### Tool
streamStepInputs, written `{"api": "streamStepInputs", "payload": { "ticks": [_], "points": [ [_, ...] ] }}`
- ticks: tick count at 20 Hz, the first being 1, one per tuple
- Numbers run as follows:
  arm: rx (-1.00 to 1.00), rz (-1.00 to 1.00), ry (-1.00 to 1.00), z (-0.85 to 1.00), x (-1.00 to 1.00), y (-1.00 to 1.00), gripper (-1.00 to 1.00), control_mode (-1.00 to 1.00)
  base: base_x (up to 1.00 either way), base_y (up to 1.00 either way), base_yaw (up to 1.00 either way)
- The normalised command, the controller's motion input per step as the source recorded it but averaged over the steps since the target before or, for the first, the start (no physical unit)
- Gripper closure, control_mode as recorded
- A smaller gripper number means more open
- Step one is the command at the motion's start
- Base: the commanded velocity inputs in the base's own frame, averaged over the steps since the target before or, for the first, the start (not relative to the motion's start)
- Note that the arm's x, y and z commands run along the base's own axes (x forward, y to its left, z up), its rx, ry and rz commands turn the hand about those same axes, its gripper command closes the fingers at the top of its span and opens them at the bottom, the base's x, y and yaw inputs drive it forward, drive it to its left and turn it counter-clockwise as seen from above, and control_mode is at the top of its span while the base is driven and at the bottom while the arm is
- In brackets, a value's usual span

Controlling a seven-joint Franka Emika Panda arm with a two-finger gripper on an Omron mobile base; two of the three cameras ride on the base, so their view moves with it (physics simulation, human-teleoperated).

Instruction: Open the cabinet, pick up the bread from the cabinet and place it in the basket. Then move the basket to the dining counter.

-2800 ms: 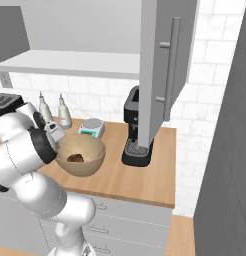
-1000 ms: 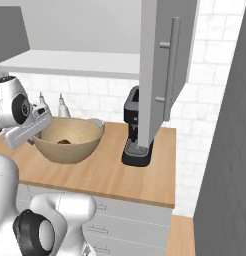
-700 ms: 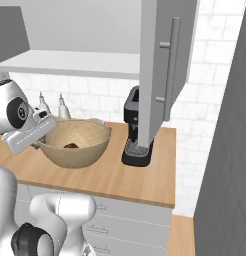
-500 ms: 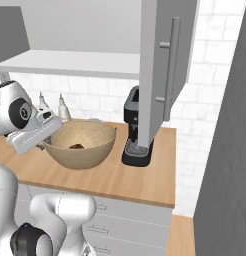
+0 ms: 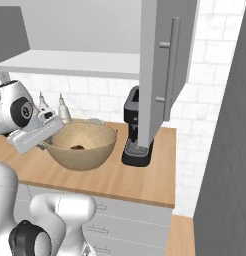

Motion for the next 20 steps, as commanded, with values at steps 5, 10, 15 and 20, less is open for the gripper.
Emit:
{"api": "streamStepInputs", "payload": {
  "ticks": [5, 10, 15, 20],
  "points": [
    [0.0, 0.0, 0.0, 0.0, -0.03, 0.0, 1.0, 1.0, -0.52, 0.09, 0.0],
    [0.0, 0.0, 0.0, 0.0, 0.0, 0.0, 1.0, 1.0, -0.99, 0.54, 0.07],
    [0.0, 0.0, 0.0, 0.0, 0.0, 0.0, 1.0, 1.0, -0.84, 0.76, 0.51],
    [0.0, 0.0, 0.0, 0.0, 0.0, 0.0, 1.0, 1.0, -0.12, 0.81, 0.89]
  ]
}}
